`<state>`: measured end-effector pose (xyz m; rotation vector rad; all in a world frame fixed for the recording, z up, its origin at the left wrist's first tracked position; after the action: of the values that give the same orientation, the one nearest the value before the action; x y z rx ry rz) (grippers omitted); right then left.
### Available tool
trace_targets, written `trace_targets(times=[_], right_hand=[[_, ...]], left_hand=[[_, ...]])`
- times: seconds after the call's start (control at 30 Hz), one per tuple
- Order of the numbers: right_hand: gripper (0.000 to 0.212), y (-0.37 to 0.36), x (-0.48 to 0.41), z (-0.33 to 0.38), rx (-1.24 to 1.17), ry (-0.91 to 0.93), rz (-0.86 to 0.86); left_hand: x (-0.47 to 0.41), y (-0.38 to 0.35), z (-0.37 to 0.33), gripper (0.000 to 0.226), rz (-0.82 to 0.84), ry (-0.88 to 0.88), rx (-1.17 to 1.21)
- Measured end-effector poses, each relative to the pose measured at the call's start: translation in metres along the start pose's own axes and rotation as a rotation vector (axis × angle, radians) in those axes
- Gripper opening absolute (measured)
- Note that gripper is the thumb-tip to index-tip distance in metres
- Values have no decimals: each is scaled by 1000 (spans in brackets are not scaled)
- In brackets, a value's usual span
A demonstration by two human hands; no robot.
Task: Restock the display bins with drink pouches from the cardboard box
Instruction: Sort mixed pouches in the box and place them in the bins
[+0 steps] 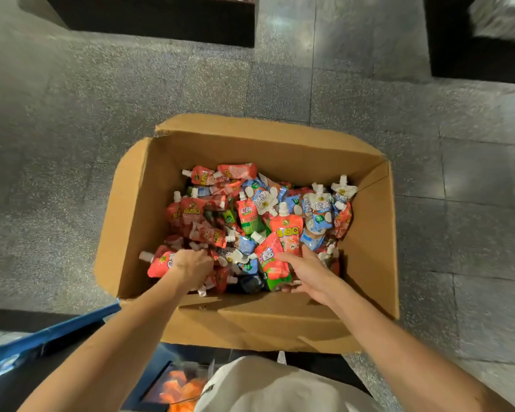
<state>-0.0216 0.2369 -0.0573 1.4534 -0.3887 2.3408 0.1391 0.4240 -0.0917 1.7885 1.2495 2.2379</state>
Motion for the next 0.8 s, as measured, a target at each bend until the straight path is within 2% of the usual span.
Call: trace_targets(times=[0.07, 0.1, 0.2, 0.23, 0.33, 0.4, 0.53, 0.57, 0.67, 0.77, 0.8], right_hand=[[44, -4, -4, -2, 7, -5, 1], [54, -6, -6, -1, 12, -11, -11], [110, -10, -14, -4, -5, -52, -3], [118, -10, -19, -6, -21, -46, 5], [122, -12, -20, 0, -44, -36, 11], [121, -14, -14, 9, -38, -27, 8], [82, -16, 4, 31, -52, 44, 14], [81, -14, 6, 36, -52, 56, 12], [99, -13, 20, 54, -37, 110, -2], [96, -17, 36, 75, 21, 189, 2], [101, -20, 43, 82, 51, 216, 17]], left_hand=[[-5, -15, -3, 39, 85, -30, -113], [-6, -18, -4, 37, 82, -20, -145], [-10, -16, -1, 31, -19, -54, -119], [-10, -11, 2, 29, -60, -63, -87], [-4, 11, 7, 22, -196, -77, 67], [2, 28, 10, 21, -272, -43, 317], [20, 71, 23, 28, -311, 20, 1001], [28, 81, 26, 32, -317, 34, 1153], [58, 102, 27, 54, -320, 48, 1489], [93, 109, 23, 40, -325, 14, 1674], [106, 109, 20, 43, -349, 9, 1719]])
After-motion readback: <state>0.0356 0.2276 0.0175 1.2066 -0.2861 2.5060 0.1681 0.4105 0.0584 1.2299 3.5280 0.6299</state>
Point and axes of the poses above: each hand's wrist, its own x-axis away from the middle knuckle, its own y-axis out of the back of the hand, z = x × y, the point moved 3 cm from there along -x, towards the middle knuckle, and after that the axes turned 5 degrees about x, right-handed, at the moved point
